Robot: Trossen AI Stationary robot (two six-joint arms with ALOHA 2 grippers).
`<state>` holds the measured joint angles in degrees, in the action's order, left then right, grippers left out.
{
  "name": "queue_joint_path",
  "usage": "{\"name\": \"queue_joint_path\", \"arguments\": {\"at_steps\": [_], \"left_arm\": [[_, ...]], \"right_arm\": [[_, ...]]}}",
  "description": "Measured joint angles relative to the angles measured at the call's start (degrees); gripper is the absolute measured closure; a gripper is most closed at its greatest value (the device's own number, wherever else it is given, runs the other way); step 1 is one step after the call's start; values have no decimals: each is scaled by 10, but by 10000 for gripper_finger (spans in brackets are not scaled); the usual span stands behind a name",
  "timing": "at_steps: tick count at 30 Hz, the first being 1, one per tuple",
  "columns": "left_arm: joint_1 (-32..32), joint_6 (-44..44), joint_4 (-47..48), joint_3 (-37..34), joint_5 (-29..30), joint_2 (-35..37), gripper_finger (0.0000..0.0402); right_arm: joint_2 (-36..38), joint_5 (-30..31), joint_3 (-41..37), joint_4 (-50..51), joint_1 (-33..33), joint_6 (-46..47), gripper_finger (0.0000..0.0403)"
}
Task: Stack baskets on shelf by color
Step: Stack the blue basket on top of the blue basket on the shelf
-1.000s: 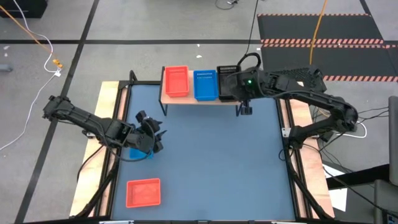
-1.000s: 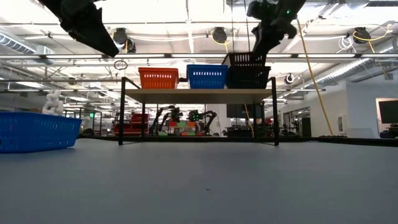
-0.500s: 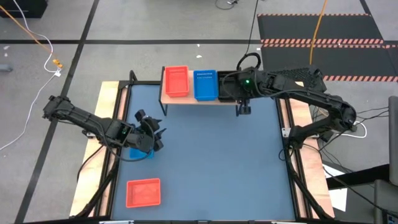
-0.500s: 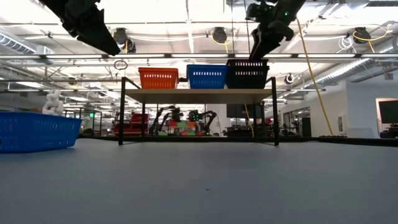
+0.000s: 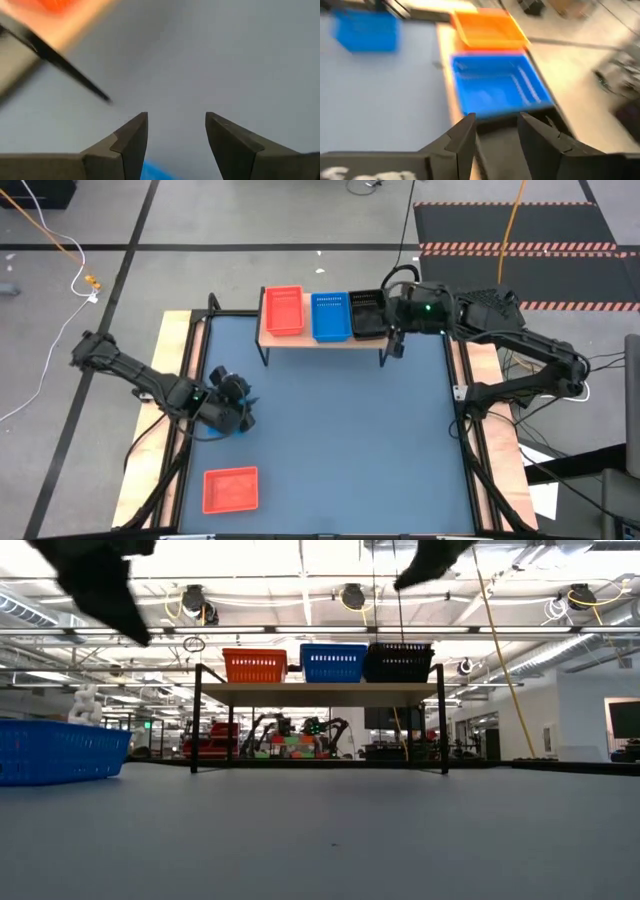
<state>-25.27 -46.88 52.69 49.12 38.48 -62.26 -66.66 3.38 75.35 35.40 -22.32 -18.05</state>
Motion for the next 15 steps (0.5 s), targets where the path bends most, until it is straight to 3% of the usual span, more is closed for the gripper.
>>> {"name": "queue_joint_path", "arguments": {"at_steps": [6,13,15], "left_arm": [[-55,-76,31,-22,-107,-4,202],[-132,-87,-37,-118,-148,-4,202],[-148,-98,-49,-142,-168,-4,202]], "right_arm": [[4,-124,-40,-116,51,67,265],[-7,-157,-261,-440,129,138,265],[-7,-193,-305,-507,146,141,265]]}}
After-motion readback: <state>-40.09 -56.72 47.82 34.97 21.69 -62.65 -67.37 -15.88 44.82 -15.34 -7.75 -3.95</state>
